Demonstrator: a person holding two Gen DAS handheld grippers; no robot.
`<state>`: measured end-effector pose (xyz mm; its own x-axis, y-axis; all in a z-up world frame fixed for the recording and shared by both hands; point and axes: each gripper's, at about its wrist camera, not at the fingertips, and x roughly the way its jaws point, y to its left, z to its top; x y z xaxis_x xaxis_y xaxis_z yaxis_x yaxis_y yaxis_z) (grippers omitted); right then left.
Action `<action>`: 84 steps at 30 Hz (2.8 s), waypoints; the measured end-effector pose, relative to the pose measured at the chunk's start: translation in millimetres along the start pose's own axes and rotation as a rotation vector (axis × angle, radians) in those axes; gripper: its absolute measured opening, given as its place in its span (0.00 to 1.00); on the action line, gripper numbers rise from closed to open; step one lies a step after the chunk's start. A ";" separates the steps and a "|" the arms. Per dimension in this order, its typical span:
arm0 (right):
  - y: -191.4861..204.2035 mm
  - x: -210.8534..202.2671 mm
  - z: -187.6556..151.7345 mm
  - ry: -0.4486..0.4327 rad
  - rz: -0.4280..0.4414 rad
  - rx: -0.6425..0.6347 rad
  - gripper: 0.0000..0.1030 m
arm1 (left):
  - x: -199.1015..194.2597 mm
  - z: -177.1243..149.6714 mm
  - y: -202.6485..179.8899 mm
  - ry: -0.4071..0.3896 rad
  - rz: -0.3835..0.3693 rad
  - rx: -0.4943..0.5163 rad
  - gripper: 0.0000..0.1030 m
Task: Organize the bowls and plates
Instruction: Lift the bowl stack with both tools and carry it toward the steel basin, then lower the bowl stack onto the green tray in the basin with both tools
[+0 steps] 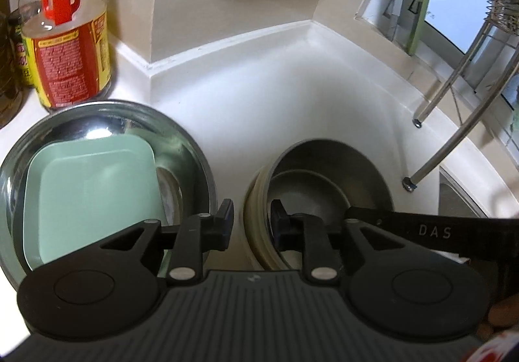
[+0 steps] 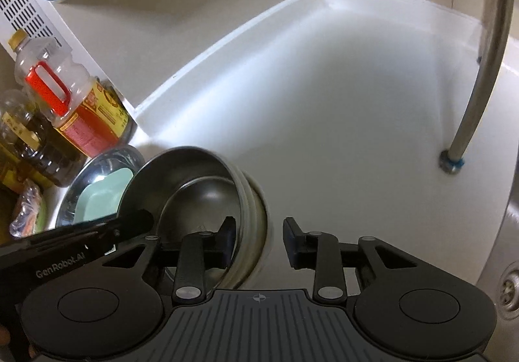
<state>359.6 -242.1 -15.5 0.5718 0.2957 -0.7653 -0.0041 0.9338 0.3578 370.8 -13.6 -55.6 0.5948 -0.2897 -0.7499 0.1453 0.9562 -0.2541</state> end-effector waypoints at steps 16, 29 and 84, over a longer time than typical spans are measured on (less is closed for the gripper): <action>-11.3 -1.3 -9.3 -0.065 0.014 0.098 0.26 | 8.9 -7.8 -7.9 -0.004 0.046 -0.022 0.19; -8.7 -3.5 -10.7 -0.067 0.014 0.093 0.25 | 6.7 -7.9 -8.0 0.002 0.045 -0.019 0.19; 142.3 74.0 39.4 0.129 0.276 -0.207 0.24 | -72.0 3.4 128.3 -0.123 0.267 -0.362 0.19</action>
<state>433.7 -95.3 -0.1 0.4175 0.5529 -0.7211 -0.3172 0.8323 0.4545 349.2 130.1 -32.2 0.6667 -0.0077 -0.7453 -0.2974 0.9141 -0.2755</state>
